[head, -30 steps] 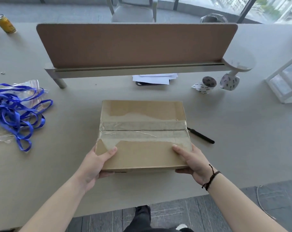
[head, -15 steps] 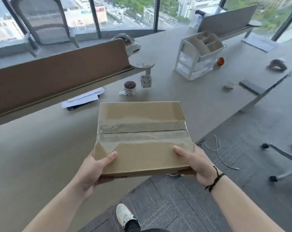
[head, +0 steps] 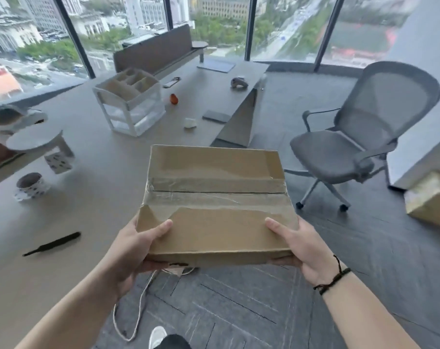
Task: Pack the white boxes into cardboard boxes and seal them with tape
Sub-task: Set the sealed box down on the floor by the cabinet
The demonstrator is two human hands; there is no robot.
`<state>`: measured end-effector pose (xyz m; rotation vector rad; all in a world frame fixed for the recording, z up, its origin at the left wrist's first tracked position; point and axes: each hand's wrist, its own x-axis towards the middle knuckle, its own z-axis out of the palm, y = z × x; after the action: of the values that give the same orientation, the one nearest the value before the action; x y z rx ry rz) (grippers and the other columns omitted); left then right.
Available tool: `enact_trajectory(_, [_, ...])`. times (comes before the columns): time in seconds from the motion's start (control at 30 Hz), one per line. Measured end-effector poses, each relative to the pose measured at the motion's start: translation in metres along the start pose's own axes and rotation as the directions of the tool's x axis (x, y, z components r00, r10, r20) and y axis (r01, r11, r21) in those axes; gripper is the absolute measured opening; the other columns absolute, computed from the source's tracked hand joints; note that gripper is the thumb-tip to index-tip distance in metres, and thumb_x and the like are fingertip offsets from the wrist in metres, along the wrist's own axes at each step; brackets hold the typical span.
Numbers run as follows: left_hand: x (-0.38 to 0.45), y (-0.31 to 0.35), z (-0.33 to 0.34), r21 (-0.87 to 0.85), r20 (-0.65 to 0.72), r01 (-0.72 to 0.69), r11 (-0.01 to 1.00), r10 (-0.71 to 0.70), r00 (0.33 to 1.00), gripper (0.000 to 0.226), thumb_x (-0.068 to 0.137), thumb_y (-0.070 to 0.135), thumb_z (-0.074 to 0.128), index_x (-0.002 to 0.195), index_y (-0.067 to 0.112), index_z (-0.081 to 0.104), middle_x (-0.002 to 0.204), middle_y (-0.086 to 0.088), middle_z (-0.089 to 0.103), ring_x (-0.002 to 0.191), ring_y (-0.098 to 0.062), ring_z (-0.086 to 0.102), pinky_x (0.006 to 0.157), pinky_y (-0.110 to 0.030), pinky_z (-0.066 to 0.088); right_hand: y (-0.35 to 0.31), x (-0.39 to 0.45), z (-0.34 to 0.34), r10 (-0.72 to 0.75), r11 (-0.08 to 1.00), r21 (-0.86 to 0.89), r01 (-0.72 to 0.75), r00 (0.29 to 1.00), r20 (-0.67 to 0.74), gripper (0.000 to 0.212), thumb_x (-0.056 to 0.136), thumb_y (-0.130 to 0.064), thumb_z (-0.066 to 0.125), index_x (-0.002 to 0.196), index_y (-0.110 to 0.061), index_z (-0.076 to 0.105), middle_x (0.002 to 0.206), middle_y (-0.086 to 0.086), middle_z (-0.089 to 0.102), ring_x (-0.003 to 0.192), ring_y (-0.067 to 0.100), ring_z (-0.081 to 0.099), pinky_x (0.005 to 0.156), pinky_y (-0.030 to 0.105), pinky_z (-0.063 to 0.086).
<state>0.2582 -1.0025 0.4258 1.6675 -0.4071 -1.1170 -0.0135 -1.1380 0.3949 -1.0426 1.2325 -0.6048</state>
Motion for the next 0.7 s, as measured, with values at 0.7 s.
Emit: enact_trajectory(0.7, [0.114,0.055,0.488,0.278,0.694,-0.073,0.958,-0.148,0.704,0.031,0.088,0.028,0.075,0.118,0.033,0.067,0.106,0.001,0.076,0.099,-0.027,0.071,0.079,-0.058,0.06,-0.032,0.016,-0.373,0.171,0.956,0.289,0.045,0.714,-0.679,0.037,0.082,-0.032,0.082,0.113,-0.021,0.066,0.1,0.005,0.077,0.082,0.029,0.075,0.069,0.061,0.061])
